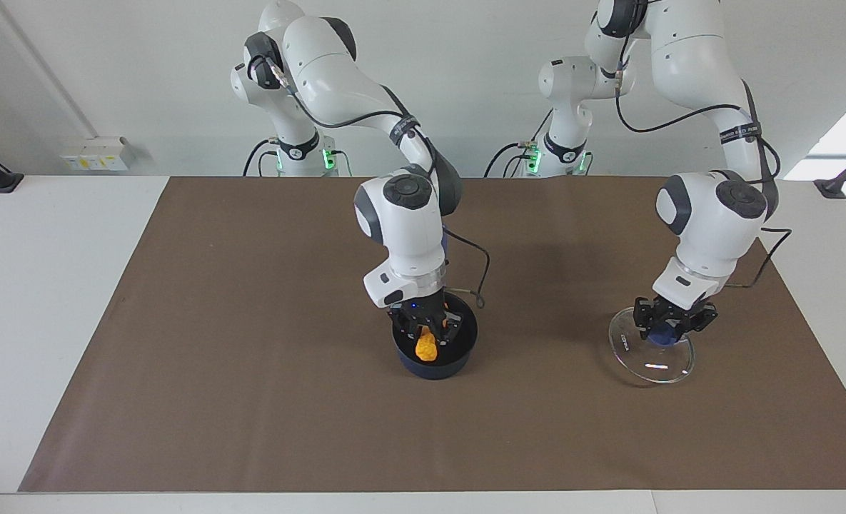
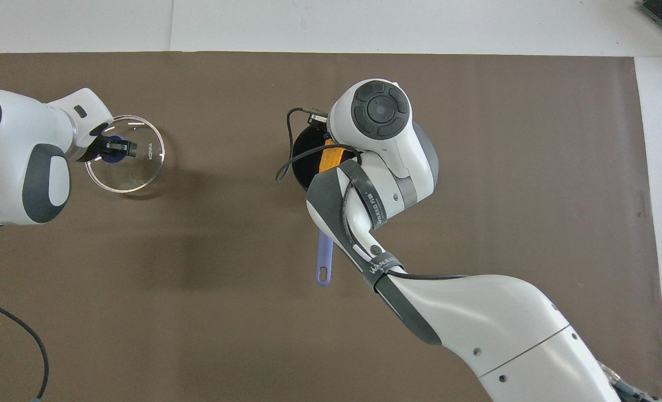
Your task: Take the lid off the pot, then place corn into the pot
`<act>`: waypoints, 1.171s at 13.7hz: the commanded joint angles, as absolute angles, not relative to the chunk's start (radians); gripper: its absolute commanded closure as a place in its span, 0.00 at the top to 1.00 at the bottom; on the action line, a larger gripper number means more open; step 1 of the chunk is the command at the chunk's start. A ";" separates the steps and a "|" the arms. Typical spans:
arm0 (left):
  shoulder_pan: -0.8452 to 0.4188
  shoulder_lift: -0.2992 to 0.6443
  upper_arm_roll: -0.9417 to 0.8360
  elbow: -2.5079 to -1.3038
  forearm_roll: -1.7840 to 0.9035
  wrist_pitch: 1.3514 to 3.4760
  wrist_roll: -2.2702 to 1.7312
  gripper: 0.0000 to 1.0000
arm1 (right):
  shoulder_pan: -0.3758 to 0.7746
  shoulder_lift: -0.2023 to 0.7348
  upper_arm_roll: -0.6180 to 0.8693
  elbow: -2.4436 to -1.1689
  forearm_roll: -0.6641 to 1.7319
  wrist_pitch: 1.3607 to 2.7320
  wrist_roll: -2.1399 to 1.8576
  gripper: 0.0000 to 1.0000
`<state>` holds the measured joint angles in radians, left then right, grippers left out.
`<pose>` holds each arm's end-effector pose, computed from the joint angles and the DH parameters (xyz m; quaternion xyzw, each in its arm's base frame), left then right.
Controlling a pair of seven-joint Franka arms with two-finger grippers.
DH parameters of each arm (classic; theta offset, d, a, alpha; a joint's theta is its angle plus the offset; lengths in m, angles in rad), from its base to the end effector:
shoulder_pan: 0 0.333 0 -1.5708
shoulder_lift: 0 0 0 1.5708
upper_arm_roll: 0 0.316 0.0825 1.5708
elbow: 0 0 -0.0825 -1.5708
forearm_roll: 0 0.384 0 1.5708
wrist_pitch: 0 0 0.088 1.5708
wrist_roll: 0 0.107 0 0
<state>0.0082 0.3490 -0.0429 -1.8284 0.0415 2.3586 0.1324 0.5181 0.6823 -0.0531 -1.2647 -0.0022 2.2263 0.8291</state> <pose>0.6536 -0.0200 0.3614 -0.9914 0.0944 -0.0902 0.0131 0.6787 0.3525 0.3838 -0.9753 0.1706 -0.1215 0.0708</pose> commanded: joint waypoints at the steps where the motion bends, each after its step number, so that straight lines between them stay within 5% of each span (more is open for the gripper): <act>1: 0.028 0.356 -0.051 -1.842 0.021 2.370 0.156 0.00 | 0.525 0.681 -0.052 -1.308 0.011 2.270 0.818 0.00; 6: 0.038 0.370 -0.051 -1.844 0.021 2.364 0.156 0.00 | 0.548 0.675 -0.049 -1.339 0.011 2.280 0.790 0.00; 7: 0.037 0.370 -0.051 -1.844 0.021 2.356 0.156 0.24 | 0.548 0.663 -0.049 -1.365 0.011 2.287 0.772 0.00; 9: 0.028 0.370 -0.051 -1.838 0.021 2.323 0.149 1.00 | 0.548 0.658 -0.049 -1.376 0.012 2.286 0.724 0.15; 14: 0.020 0.342 -0.051 -1.763 0.034 2.235 0.152 1.00 | 0.534 0.660 -0.049 -1.362 0.011 2.278 0.719 0.63; 16: 0.008 0.318 -0.052 -1.717 0.035 2.194 0.152 1.00 | 0.535 0.658 -0.049 -1.361 0.011 2.273 0.719 0.74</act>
